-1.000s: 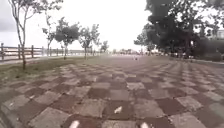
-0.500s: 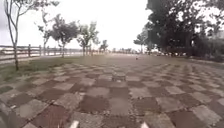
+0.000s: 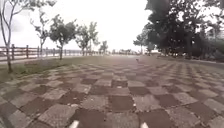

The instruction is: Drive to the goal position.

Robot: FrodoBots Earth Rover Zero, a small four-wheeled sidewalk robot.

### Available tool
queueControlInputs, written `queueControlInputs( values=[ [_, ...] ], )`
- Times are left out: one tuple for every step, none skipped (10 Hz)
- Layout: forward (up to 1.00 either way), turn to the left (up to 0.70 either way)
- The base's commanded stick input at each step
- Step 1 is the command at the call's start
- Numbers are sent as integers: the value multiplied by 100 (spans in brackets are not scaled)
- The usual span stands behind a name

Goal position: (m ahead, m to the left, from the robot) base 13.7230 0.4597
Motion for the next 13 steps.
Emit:
queueControlInputs(
  values=[
    [70,0],
    [70,0],
    [70,0],
    [70,0],
    [70,0],
    [70,0],
    [70,0],
    [70,0],
    [70,0],
    [70,0],
    [70,0],
    [70,0],
    [70,0]
  ],
)
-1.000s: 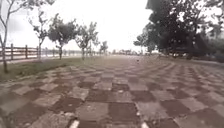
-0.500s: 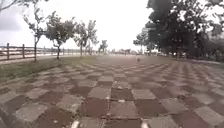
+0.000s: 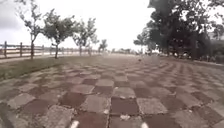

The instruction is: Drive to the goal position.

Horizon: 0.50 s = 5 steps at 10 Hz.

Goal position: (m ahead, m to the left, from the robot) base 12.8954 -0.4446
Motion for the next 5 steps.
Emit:
queueControlInputs(
  values=[
    [70,0],
    [70,0],
    [70,0],
    [70,0],
    [70,0]
  ],
)
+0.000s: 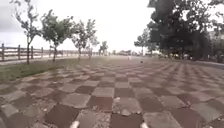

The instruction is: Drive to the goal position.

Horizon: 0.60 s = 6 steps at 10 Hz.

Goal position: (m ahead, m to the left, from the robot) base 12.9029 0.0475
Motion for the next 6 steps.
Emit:
queueControlInputs(
  values=[
    [70,0],
    [70,0],
    [70,0],
    [70,0],
    [70,0],
    [70,0]
  ],
)
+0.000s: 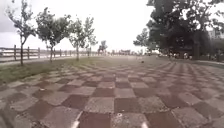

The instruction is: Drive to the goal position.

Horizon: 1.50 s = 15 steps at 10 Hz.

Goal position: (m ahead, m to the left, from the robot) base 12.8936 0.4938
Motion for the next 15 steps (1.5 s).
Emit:
queueControlInputs(
  values=[
    [70,0],
    [70,0],
    [70,0],
    [70,0],
    [70,0],
    [70,0],
    [70,0],
    [70,0],
    [70,0],
    [70,0],
    [70,0],
    [70,0],
    [70,0],
    [70,0],
    [70,0]
  ],
)
